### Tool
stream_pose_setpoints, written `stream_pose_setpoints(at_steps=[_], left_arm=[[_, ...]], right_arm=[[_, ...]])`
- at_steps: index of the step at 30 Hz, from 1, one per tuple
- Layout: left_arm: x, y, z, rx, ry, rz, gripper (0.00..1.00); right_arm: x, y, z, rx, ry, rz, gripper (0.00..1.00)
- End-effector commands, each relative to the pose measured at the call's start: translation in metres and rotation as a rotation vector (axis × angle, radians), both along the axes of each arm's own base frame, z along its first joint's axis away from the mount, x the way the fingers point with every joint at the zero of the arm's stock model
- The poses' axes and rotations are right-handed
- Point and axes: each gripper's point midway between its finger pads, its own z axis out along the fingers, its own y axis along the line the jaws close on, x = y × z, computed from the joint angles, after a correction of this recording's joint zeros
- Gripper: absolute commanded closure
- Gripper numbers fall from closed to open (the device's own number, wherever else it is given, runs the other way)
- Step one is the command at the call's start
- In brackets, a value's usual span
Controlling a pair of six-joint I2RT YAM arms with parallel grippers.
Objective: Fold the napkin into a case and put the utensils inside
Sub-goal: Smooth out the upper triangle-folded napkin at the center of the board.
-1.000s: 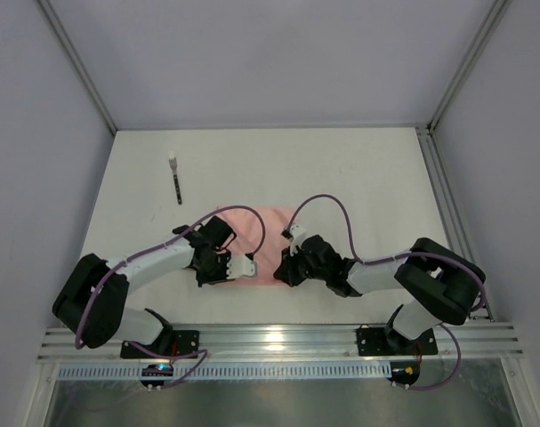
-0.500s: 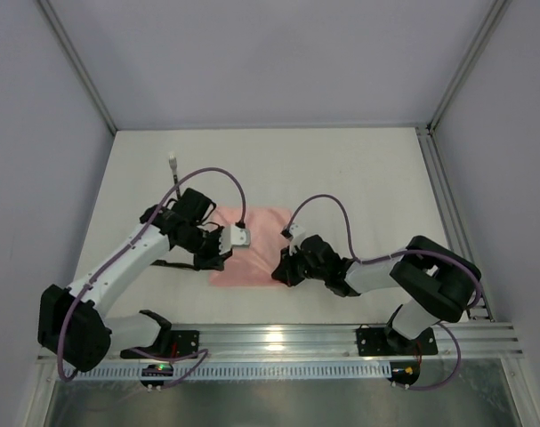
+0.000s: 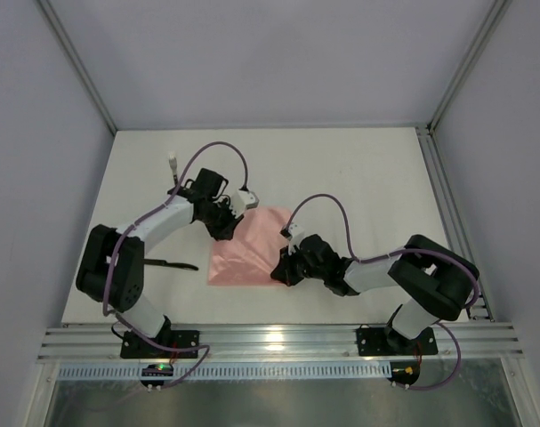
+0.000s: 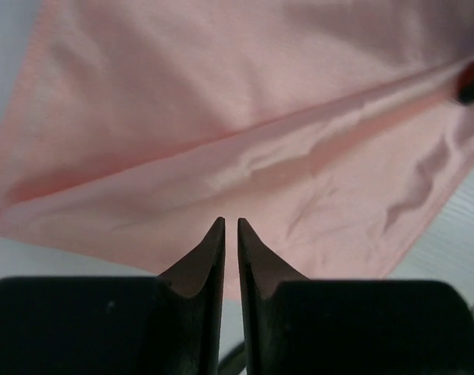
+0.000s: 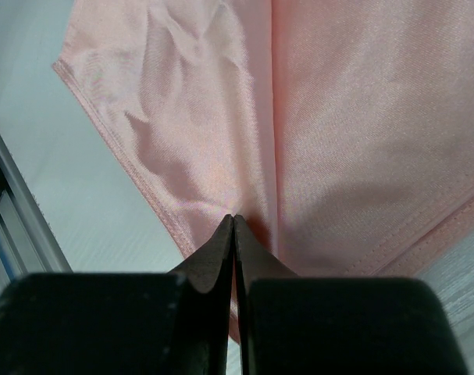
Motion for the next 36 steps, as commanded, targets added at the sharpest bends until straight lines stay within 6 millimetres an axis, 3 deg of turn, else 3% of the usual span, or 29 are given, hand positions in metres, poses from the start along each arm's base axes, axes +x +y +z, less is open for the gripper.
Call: stream_pose_setpoints(at_steps=[1, 8, 13, 18, 22, 23, 25, 30, 33, 34, 36], left_arm=[[0.064, -0.005, 0.005, 0.008, -0.150, 0.159, 0.89], [0.101, 0.023, -0.019, 0.028, -0.125, 0.247, 0.91], [0.117, 0.041, -0.030, 0.052, -0.107, 0.297, 0.92], [0.134, 0.046, -0.032, 0.038, -0.132, 0.352, 0.90], [0.133, 0.045, -0.036, 0.034, -0.101, 0.354, 0.89], [0.133, 0.044, -0.037, 0.035, -0.096, 0.353, 0.89], [0.128, 0.045, -0.041, 0.038, -0.075, 0.352, 0.89], [0.121, 0.042, -0.047, 0.026, -0.036, 0.349, 0.89], [0.122, 0.039, -0.047, 0.012, -0.031, 0.353, 0.89], [0.121, 0.039, -0.047, 0.010, -0.029, 0.357, 0.89], [0.121, 0.038, -0.047, 0.005, -0.026, 0.355, 0.89]], right_arm=[[0.002, 0.001, -0.004, -0.011, 0.004, -0.003, 0.96], [-0.005, -0.006, -0.011, -0.016, 0.020, -0.006, 0.96], [-0.007, -0.008, -0.014, -0.020, 0.030, -0.008, 0.96], [-0.010, -0.009, -0.017, -0.025, 0.040, -0.001, 0.96], [-0.011, -0.008, -0.014, -0.039, 0.037, 0.023, 0.96], [-0.005, 0.000, 0.002, -0.016, 0.008, 0.033, 0.96], [-0.001, 0.004, 0.015, -0.035, -0.013, 0.057, 0.96], [0.024, 0.039, 0.101, 0.149, -0.153, 0.060, 0.96], [0.040, 0.055, 0.119, 0.199, -0.171, 0.030, 0.96], [0.045, 0.060, 0.106, 0.176, -0.148, 0.025, 0.96], [0.055, 0.077, 0.114, 0.205, -0.150, 0.028, 0.96]])
